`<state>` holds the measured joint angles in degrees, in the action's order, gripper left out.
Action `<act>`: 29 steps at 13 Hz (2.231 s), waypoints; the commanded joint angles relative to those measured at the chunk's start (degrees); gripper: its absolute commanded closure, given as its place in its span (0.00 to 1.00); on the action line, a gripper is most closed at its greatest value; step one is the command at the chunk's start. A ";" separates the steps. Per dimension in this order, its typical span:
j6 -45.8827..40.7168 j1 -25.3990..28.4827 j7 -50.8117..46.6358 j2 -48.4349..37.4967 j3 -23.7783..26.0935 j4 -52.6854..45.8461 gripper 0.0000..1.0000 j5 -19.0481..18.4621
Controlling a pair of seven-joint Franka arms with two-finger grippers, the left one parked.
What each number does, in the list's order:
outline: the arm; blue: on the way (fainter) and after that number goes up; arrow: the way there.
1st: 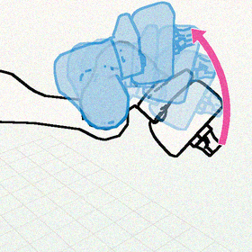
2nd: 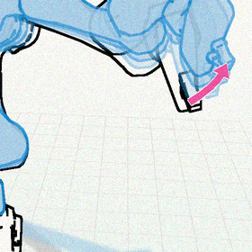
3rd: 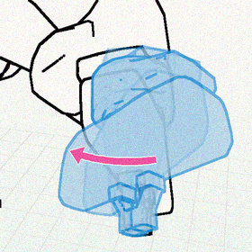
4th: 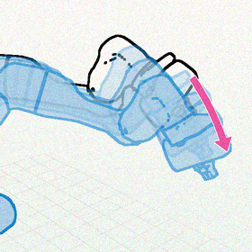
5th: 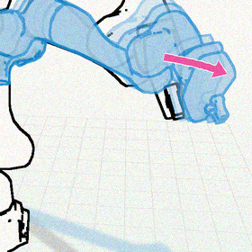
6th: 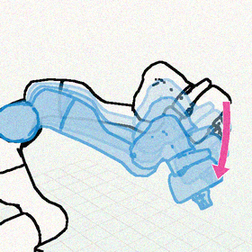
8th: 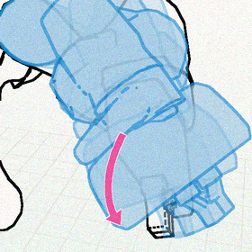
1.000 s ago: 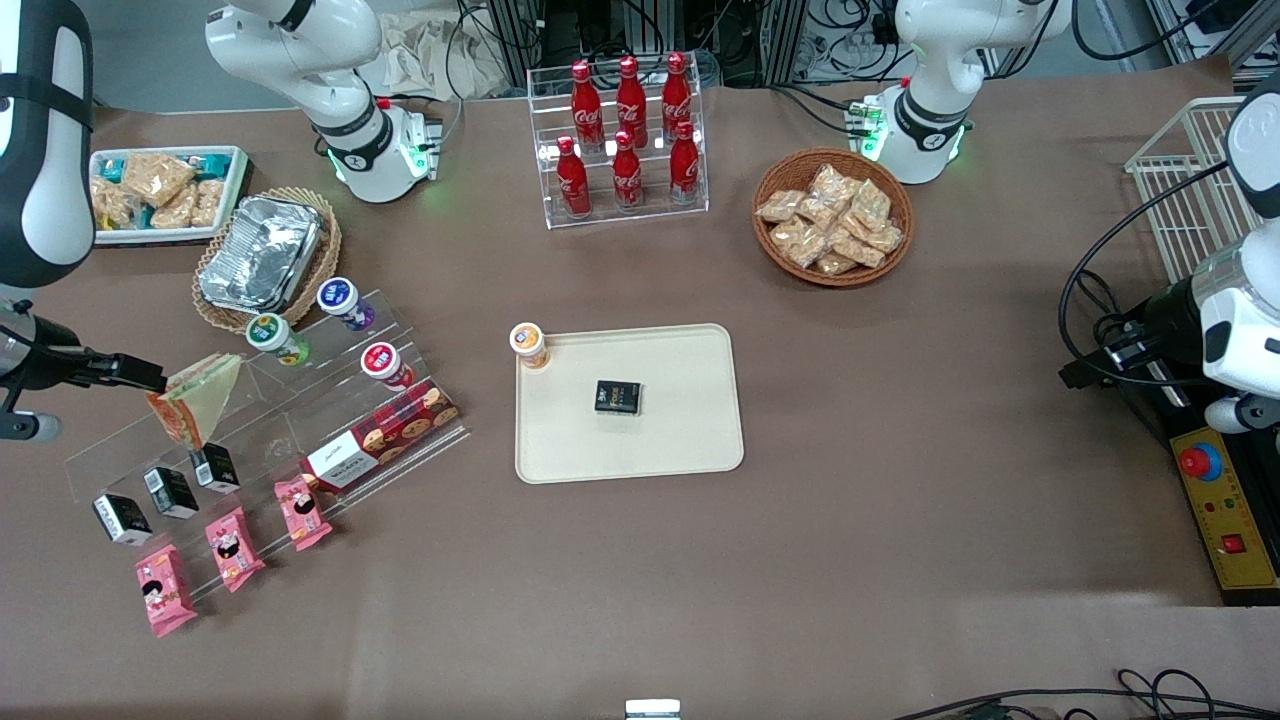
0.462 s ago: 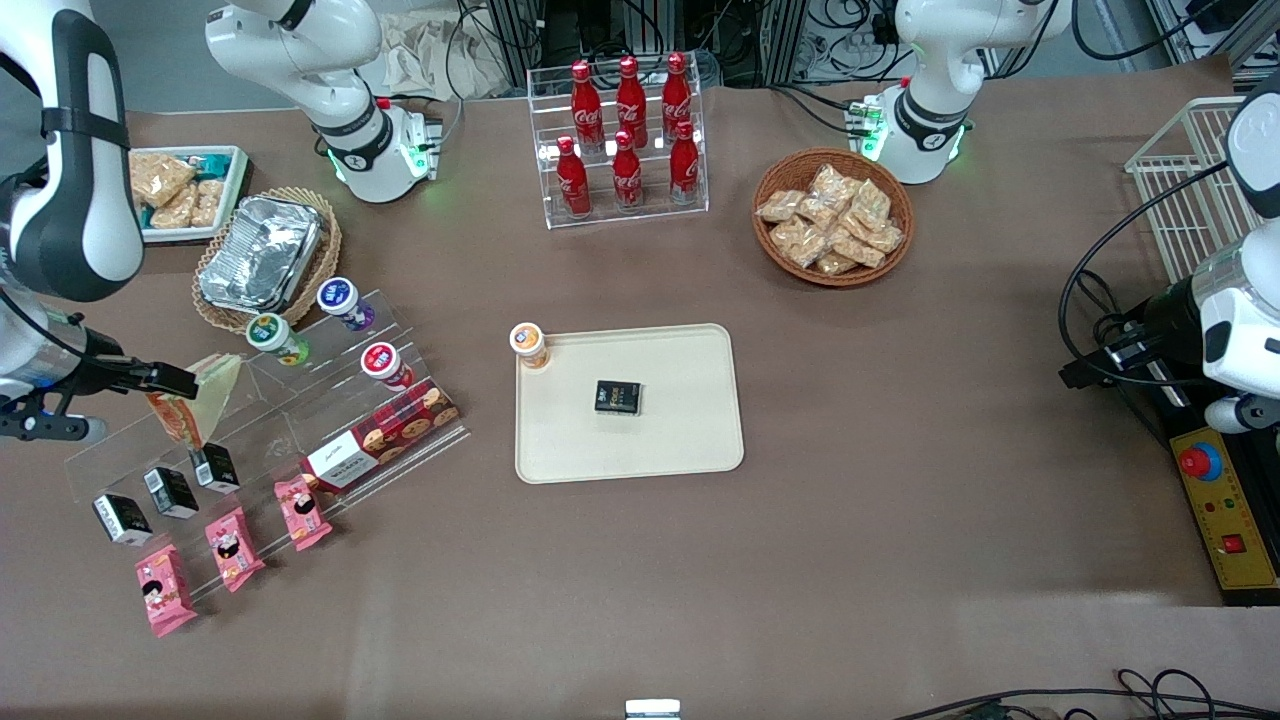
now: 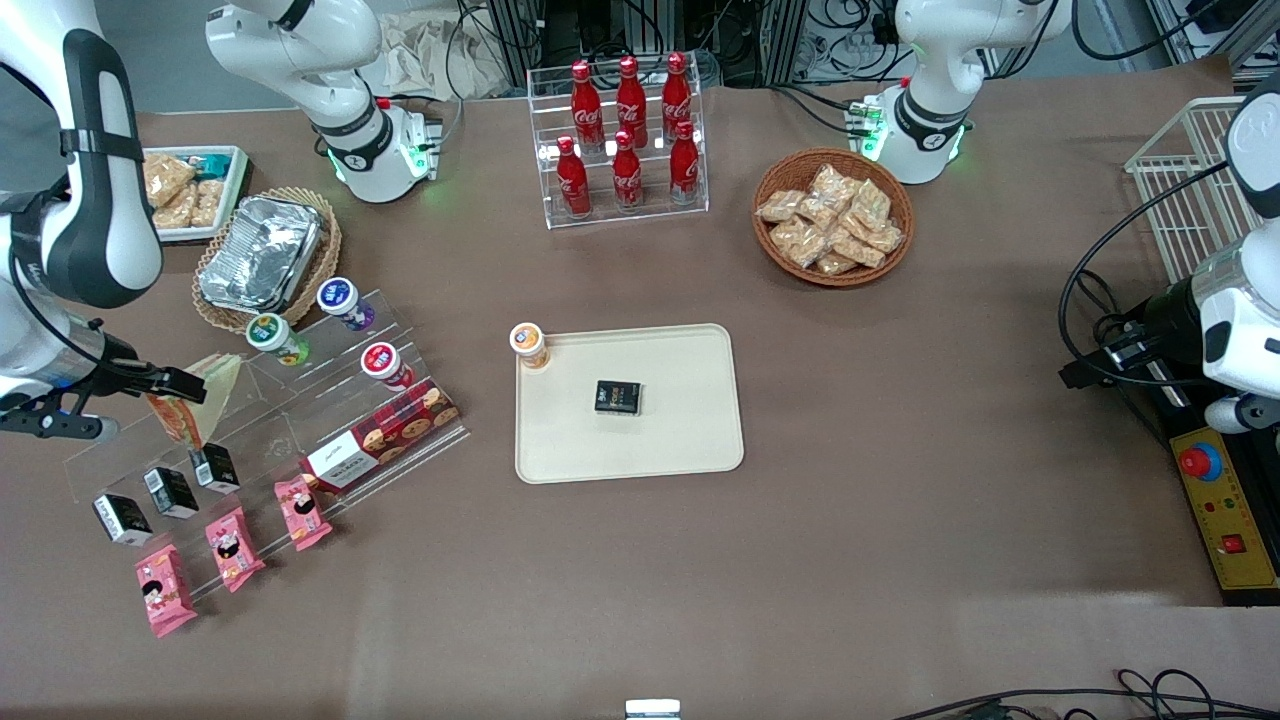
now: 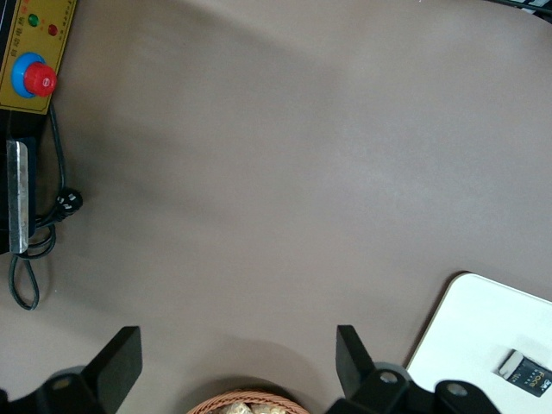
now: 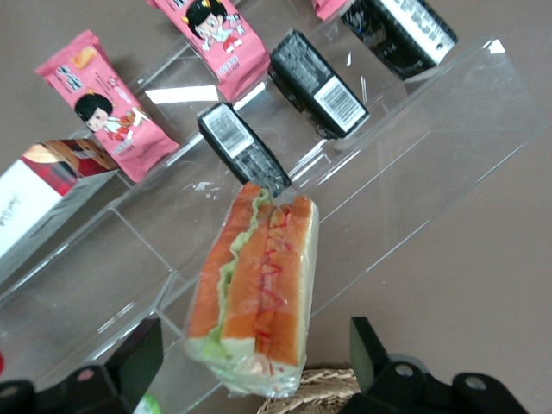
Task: Place sandwich on tray
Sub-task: 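Close the right gripper on the wrapped sandwich and lift it, then carry the sandwich with the right gripper over the cream tray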
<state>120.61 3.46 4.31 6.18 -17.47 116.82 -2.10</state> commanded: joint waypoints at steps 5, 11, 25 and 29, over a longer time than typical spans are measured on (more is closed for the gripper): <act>1.65 -0.20 -0.45 -0.38 0.51 0.96 0.40 -1.16; -2.55 -0.64 8.74 0.23 0.60 -5.61 0.63 -0.89; -20.34 18.65 40.95 5.60 1.30 -28.66 0.63 10.80; -14.97 31.23 40.60 9.01 1.12 -28.66 0.63 10.36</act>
<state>104.12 31.26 43.43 11.87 -15.32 89.80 7.54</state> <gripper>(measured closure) 0.626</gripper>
